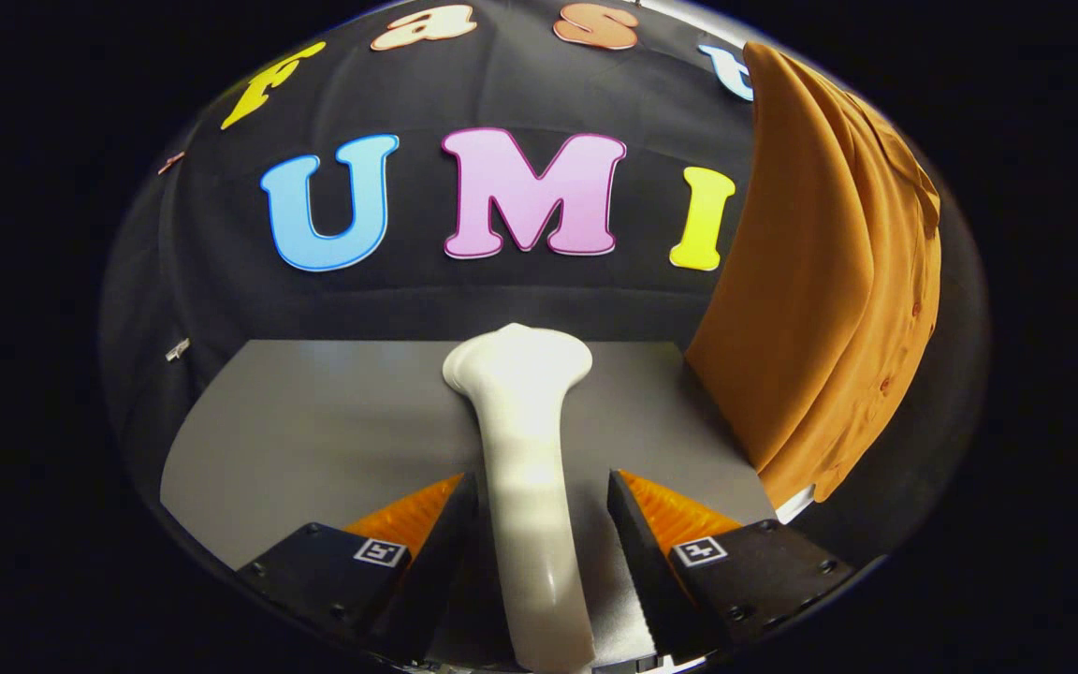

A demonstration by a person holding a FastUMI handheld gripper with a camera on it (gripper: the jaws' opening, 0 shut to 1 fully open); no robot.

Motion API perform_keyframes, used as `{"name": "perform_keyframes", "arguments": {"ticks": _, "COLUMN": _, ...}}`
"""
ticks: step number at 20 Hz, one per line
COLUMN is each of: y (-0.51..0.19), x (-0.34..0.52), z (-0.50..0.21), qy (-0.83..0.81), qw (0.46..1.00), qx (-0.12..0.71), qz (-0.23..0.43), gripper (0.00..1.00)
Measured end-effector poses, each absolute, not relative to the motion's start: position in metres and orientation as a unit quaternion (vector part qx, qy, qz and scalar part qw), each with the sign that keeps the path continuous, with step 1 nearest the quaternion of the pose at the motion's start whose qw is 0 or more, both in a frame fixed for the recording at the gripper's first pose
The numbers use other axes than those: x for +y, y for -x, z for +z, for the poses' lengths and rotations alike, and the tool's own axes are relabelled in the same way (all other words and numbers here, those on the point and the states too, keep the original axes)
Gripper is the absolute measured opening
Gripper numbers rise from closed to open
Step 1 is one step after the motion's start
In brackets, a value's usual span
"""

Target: Iron the clothes twice with a garment steamer, once on the left side and once on the right side.

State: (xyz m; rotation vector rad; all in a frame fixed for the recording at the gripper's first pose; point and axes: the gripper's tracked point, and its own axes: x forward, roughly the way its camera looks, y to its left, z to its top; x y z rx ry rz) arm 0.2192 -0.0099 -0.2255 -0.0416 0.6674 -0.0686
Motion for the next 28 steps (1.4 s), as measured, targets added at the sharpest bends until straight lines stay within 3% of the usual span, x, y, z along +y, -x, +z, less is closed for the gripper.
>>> {"name": "perform_keyframes", "arguments": {"ticks": 3, "y": -0.226, "x": -0.005, "z": -0.226, "qy": 0.009, "qw": 0.944, "qx": 0.328, "qz": -0.027, "gripper": 0.71}}
{"name": "perform_keyframes", "arguments": {"ticks": 5, "y": -0.221, "x": -0.007, "z": -0.229, "qy": 0.023, "qw": 0.944, "qx": 0.328, "qz": -0.031, "gripper": 0.48}}
{"name": "perform_keyframes", "arguments": {"ticks": 8, "y": -0.221, "x": -0.008, "z": -0.228, "qy": 0.026, "qw": 0.945, "qx": 0.324, "qz": -0.031, "gripper": 0.41}}
{"name": "perform_keyframes", "arguments": {"ticks": 15, "y": -0.207, "x": -0.013, "z": -0.201, "qy": 0.004, "qw": 0.958, "qx": 0.284, "qz": -0.032, "gripper": 0.41}}
{"name": "perform_keyframes", "arguments": {"ticks": 25, "y": -0.137, "x": -0.005, "z": -0.106, "qy": -0.017, "qw": 0.984, "qx": 0.172, "qz": -0.035, "gripper": 0.41}}
{"name": "perform_keyframes", "arguments": {"ticks": 28, "y": -0.121, "x": -0.003, "z": -0.082, "qy": -0.031, "qw": 0.99, "qx": 0.133, "qz": -0.031, "gripper": 0.32}}
